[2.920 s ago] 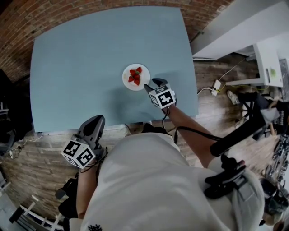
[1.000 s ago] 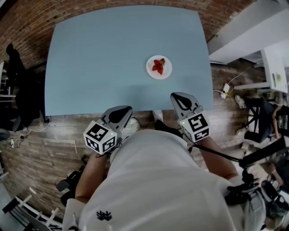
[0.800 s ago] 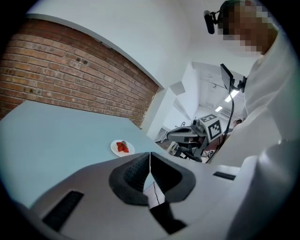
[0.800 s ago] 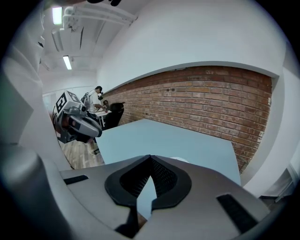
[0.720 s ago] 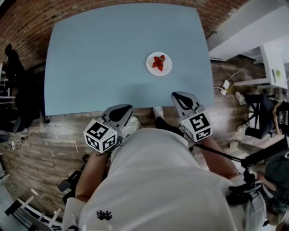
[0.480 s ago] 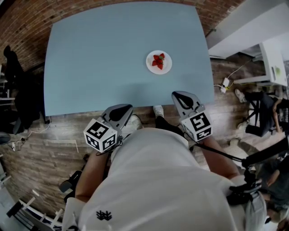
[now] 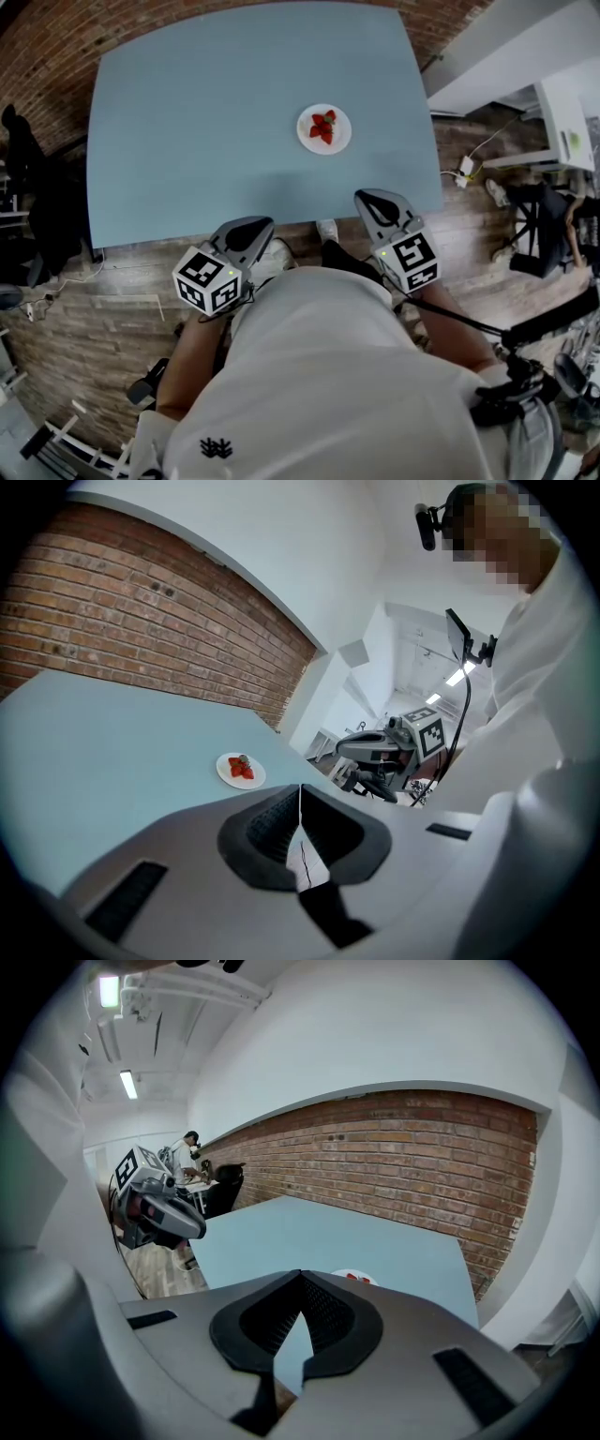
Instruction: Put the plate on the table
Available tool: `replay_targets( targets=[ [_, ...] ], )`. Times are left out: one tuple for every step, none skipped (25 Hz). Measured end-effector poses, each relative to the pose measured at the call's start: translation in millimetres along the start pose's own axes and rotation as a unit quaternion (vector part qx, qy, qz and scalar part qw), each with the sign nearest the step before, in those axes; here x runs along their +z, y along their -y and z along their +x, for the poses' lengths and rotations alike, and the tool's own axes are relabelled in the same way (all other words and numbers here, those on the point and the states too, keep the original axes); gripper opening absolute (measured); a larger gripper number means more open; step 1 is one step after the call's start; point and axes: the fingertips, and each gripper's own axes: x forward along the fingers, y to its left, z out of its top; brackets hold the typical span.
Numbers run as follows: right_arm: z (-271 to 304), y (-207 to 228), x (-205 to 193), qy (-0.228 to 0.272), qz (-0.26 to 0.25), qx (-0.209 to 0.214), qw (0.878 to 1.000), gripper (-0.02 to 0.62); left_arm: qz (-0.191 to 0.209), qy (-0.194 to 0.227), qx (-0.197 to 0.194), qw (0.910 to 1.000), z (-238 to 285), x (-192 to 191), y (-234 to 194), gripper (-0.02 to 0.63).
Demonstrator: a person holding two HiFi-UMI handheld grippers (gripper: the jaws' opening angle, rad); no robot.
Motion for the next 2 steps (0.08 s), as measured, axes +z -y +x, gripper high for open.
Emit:
replay_targets(
  targets=[
    [-0.1,2.1,-0.9,0.0,0.002,0.0,1.0,0.006,-0.001,0.0,-0.001,1.0,2.1,0.3,-0.2,0.009],
    [-0.1,4.2,-1.8,-0.001,0.004,0.0,1.0,0.006,-0.001,-0.001,-0.001,1.0,4.3,0.7,-0.4,0.009]
  ],
)
